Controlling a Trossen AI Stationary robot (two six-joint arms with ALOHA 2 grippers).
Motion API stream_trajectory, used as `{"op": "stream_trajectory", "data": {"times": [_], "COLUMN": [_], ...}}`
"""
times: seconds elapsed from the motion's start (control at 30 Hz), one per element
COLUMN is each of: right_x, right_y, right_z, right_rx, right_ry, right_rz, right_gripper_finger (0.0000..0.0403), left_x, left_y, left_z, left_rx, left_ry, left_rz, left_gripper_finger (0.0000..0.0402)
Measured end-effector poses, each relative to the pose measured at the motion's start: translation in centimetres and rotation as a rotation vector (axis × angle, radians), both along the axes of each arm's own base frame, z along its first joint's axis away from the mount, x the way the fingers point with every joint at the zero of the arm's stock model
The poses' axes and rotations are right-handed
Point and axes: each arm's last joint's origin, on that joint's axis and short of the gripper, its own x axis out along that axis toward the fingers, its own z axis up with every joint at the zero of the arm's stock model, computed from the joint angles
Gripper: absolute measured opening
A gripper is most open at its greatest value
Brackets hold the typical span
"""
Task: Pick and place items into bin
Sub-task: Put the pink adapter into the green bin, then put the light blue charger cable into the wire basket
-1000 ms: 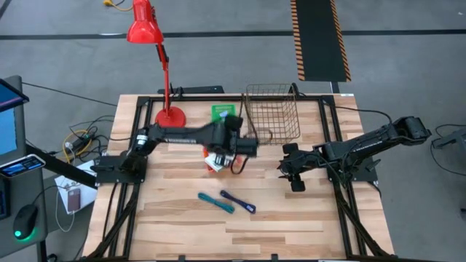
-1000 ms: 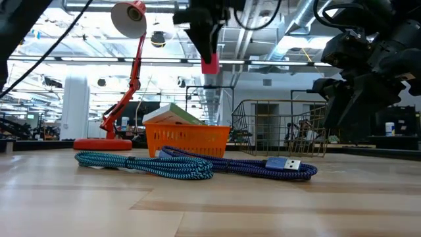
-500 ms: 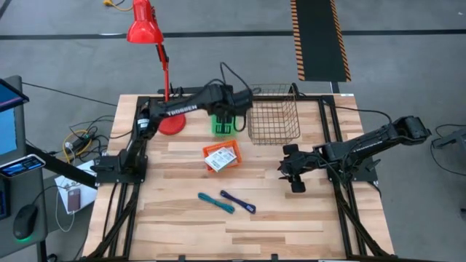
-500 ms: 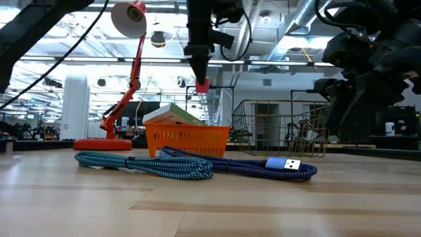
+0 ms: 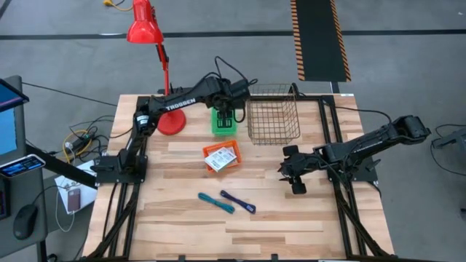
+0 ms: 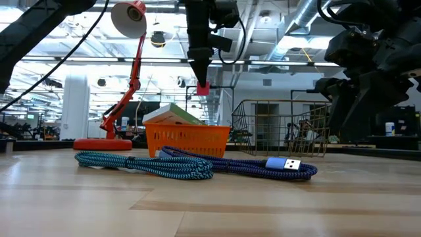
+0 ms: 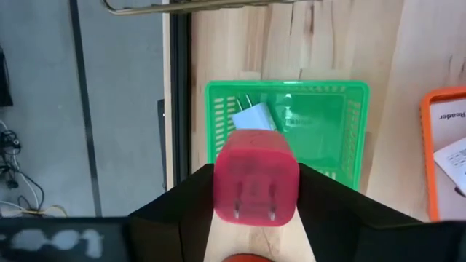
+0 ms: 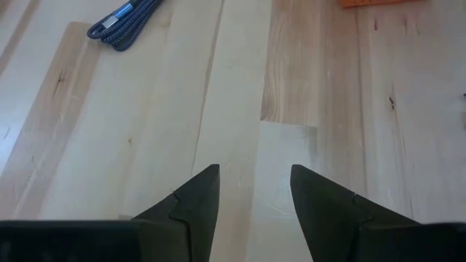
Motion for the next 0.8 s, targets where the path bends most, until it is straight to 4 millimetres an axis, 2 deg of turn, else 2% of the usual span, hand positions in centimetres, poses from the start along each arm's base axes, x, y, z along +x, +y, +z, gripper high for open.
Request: {"op": "stream_trajectory", "data": {"times": [0.2,0.47,0.8], "right_x": [0.0,0.0,1.2], "right_y": [0.0,0.1,0.4], "right_z": [0.0,0.0,1.2], "right_rx": [0.010,0.030,0.201], "right_ry": [0.001,0.004,-0.140], "right_rz": [-0.013,-0.034,-0.168], "right_gripper_finger": [0.0163,0.0163,0.0163], "left_x": [0.1,0.0,-1.5], "left_y": [-0.1,-0.2,-2.4], "left_z": [0.0,0.0,-0.2], "left_rx": [-0.001,-0.013,-0.146], "left_ry": [-0.012,-0.015,0.105], "left_rz": [0.007,0.042,0.177], "left_gripper_finger": [0.0189,0.0191,0.0192]}}
